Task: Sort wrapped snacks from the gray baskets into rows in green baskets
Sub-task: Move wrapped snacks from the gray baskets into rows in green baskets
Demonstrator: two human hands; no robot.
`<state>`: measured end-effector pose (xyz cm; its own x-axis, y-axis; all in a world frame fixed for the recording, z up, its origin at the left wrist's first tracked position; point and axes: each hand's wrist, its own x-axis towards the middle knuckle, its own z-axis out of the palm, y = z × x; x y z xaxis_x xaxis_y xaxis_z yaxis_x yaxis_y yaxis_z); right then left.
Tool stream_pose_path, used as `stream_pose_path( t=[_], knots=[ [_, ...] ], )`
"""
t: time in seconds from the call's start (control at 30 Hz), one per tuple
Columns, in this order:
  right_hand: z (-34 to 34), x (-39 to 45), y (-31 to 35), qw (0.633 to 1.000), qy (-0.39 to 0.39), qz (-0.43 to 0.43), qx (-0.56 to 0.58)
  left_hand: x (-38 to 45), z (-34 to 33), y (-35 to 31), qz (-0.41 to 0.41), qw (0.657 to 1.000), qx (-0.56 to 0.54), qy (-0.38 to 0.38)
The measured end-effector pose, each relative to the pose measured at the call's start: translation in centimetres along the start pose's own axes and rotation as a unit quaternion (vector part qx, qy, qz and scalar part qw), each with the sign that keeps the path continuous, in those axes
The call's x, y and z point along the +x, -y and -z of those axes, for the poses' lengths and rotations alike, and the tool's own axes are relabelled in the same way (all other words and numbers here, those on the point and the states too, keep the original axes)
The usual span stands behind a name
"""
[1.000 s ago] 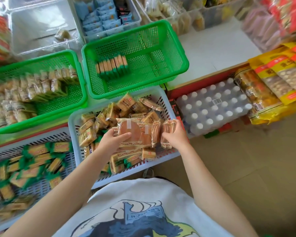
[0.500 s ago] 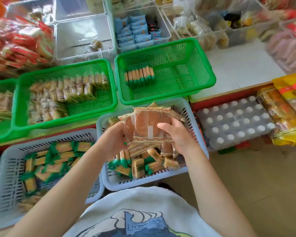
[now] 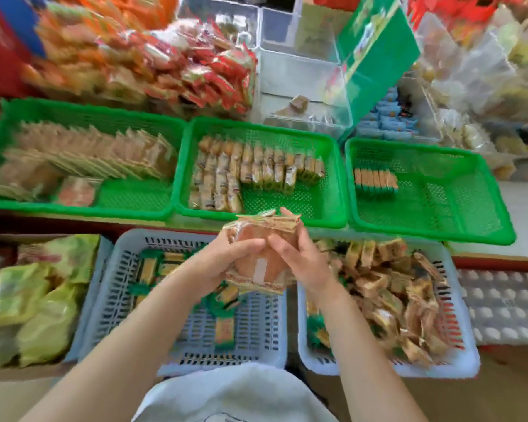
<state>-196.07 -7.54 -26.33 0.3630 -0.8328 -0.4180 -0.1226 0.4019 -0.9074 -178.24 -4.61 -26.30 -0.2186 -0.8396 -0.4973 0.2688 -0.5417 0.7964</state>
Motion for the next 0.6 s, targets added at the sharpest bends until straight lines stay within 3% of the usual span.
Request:
stream_pose_path(
  t=[0.1, 0.27, 0.4, 0.5, 0.6],
  knots=[
    [-7.0, 2.6, 1.1, 1.000, 0.020, -0.012, 0.011, -2.0, 6.0, -2.4, 0.013, 0.996, -0.079, -0.039],
    [-15.4, 6.5, 3.4, 1.000, -0.026, -0.012, 0.005, -2.4, 12.8, -3.9, -0.025, 0.967, -0.088, -0.237],
    [-20.6, 9.6, 5.7, 0.997, 0.053, -0.064, -0.003, -2.7, 16.2, -4.4, -0.076, 0.956, -0.113, -0.260],
    [-22.5, 13.4, 5.6, 0.985, 0.122, -0.093, -0.084, -1.0, 21.0, -5.4, -0.041, 0.957, -0.091, -0.274],
    [-25.0, 16.9, 6.0, 0.986, 0.096, -0.084, -0.108, 0.2, 26.5, -6.6, -0.043, 0.951, -0.053, -0.303]
  ],
)
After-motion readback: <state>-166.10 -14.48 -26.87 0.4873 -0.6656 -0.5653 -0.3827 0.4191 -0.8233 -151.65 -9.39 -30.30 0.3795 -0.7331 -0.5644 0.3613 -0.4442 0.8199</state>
